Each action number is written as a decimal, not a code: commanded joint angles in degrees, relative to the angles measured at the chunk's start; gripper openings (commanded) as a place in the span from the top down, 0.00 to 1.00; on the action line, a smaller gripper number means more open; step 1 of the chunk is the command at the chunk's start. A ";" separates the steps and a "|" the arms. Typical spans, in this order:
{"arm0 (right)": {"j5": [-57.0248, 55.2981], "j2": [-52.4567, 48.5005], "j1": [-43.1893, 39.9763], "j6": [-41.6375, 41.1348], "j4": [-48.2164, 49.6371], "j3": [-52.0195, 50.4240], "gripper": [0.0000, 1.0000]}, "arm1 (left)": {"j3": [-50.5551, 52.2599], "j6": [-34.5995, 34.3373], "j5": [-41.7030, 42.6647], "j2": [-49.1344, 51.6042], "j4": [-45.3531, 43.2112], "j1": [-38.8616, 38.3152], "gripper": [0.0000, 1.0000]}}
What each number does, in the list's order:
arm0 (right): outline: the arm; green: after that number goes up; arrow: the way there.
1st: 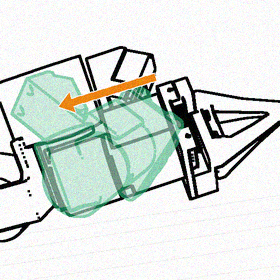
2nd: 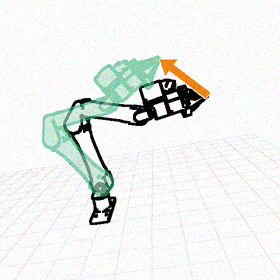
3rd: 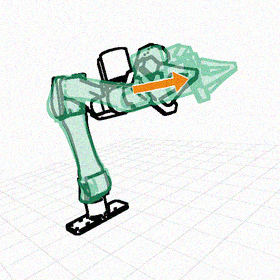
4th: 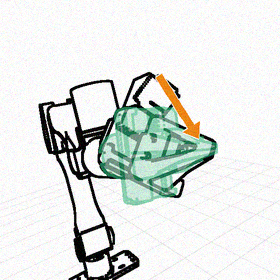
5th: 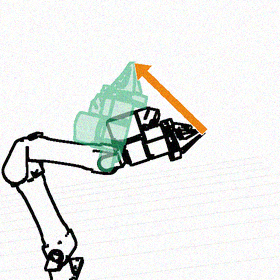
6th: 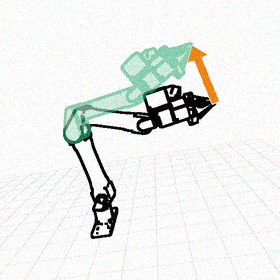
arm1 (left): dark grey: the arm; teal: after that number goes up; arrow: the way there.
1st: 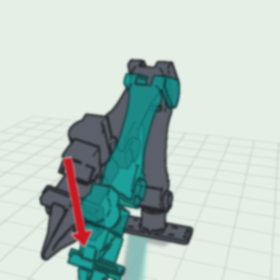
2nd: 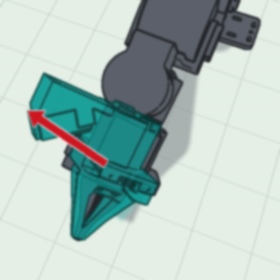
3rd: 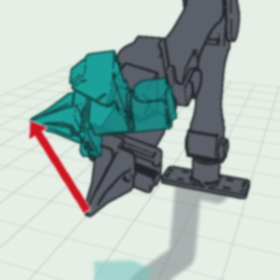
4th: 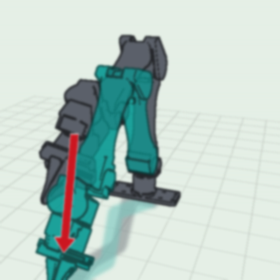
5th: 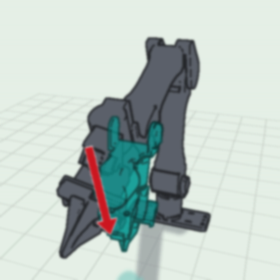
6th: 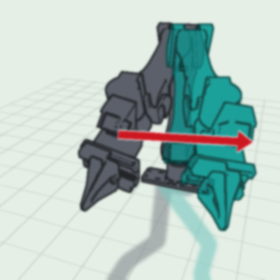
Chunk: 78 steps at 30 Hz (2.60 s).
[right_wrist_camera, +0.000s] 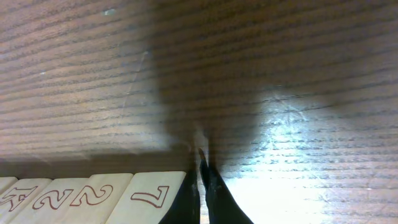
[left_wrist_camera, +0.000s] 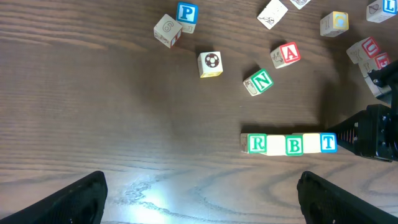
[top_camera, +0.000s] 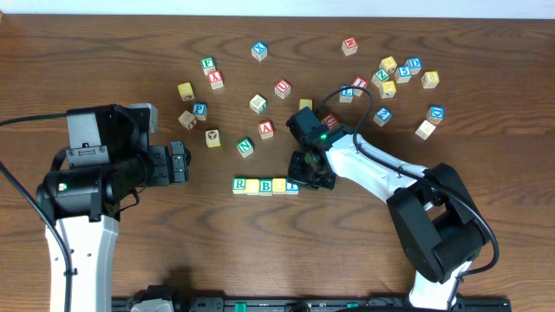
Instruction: Spell out ROBOT
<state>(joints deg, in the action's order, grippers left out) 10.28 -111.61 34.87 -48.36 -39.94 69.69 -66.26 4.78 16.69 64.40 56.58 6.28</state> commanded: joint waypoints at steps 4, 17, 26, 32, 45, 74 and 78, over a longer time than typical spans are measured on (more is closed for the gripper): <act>0.39 -1.11 0.48 0.20 0.11 -0.66 0.99 | -0.72 0.76 0.83 -0.07 0.11 0.24 0.04; -10.12 -1.11 -0.11 -2.40 -3.23 -0.66 0.99 | -0.72 0.76 0.83 -0.07 0.11 0.24 0.04; -17.53 4.87 -5.90 0.68 -8.00 -0.63 0.99 | -0.72 0.76 0.83 -0.07 0.11 0.24 0.04; -20.90 19.10 -7.10 3.17 -11.69 -0.63 0.99 | -0.72 0.76 0.83 -0.07 0.11 0.24 0.04; -20.92 43.87 -6.16 5.81 -19.41 -0.66 0.01 | -0.72 0.76 0.83 -0.07 0.11 0.24 0.04; -20.87 44.96 -6.16 5.79 -20.55 -0.72 0.01 | -0.72 0.76 0.83 -0.07 0.11 0.24 0.04; -20.87 44.96 -6.16 5.79 -20.55 -0.72 0.01 | -0.72 1.20 -3.98 -0.09 0.11 0.13 0.04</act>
<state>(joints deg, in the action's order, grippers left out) -9.78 -66.59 28.45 -43.16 -60.40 68.73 -66.26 4.93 15.88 64.40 56.58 6.28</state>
